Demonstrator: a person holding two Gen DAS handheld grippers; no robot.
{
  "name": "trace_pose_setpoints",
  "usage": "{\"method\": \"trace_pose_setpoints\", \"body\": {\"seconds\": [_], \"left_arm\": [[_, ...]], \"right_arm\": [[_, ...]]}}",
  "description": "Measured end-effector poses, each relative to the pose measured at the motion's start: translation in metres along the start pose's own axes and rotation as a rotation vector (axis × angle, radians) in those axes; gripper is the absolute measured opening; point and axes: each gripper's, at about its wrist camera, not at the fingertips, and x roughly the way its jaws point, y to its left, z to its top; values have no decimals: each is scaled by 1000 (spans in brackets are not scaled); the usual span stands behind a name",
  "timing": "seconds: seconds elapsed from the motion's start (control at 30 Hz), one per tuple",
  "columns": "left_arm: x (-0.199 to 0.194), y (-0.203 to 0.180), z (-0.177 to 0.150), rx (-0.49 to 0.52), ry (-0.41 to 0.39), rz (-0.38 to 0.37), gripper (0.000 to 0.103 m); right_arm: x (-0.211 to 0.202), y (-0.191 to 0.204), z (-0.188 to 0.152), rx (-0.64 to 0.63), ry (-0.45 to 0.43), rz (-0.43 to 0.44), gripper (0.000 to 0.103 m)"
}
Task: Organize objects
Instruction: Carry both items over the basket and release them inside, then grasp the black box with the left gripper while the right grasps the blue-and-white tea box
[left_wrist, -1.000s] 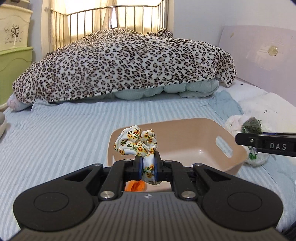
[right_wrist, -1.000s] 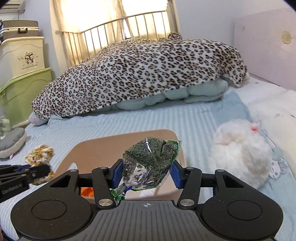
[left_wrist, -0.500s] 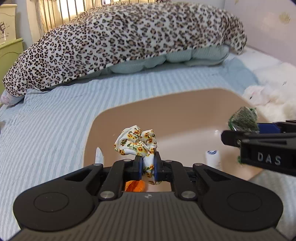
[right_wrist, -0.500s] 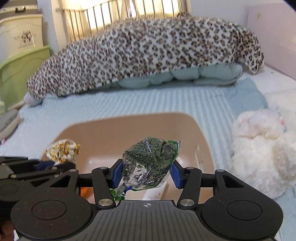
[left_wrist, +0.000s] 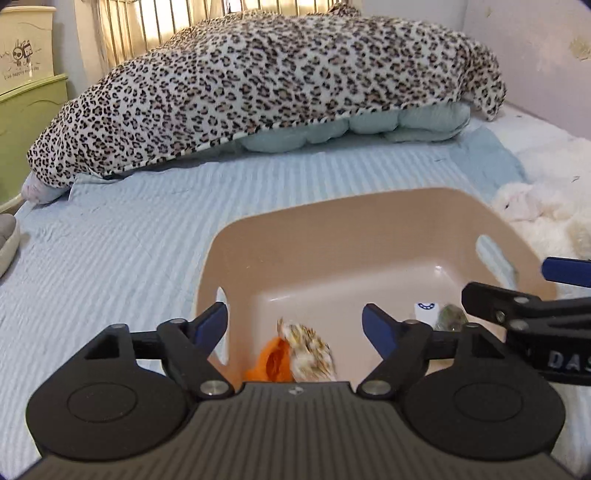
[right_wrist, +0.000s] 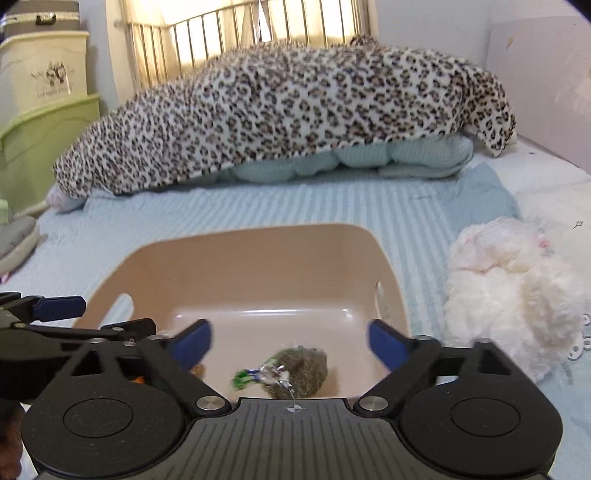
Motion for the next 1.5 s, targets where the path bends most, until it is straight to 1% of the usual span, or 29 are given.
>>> {"method": "trace_pose_setpoints", "body": {"seconds": [0.07, 0.1, 0.2, 0.33, 0.47, 0.63, 0.73, 0.83, 1.03, 1.23, 1.37, 1.43, 1.5], "left_arm": [[-11, 2, -1, -2, -8, 3, 87], [-16, 3, -2, -1, -14, 7, 88], [-30, 4, -9, 7, -15, 13, 88], [-42, 4, -26, 4, -4, 11, 88], [-46, 6, -47, 3, 26, 5, 88], [-37, 1, -76, 14, 84, 6, 88], [-30, -4, -90, 20, 113, -15, 88], [-25, -8, -101, 15, 122, -37, 88], [-8, -14, -108, -12, 156, -78, 88], [3, -19, -112, -70, 187, -149, 88], [12, -22, -121, -62, 222, -137, 88], [15, -18, -126, -80, 236, -162, 88], [18, -13, -129, -98, 255, -165, 88]], "right_arm": [[-21, -1, -3, 13, -22, 3, 103], [-21, -1, -3, 13, -22, 3, 103], [-37, -1, -11, 7, -28, 2, 103], [-55, -1, -30, -14, 1, -4, 103], [-58, -3, -43, -20, 35, -11, 103], [-52, -13, -69, 12, 113, -30, 103], [-46, -16, -82, 13, 148, -44, 103], [-40, -18, -92, 9, 179, -51, 103], [-32, -21, -105, 0, 214, -70, 103], [-28, -21, -109, -15, 229, -73, 103], [-24, -21, -110, -18, 241, -75, 103], [-21, -22, -111, -19, 251, -78, 103], [-18, -22, -112, -15, 260, -77, 103]]}}
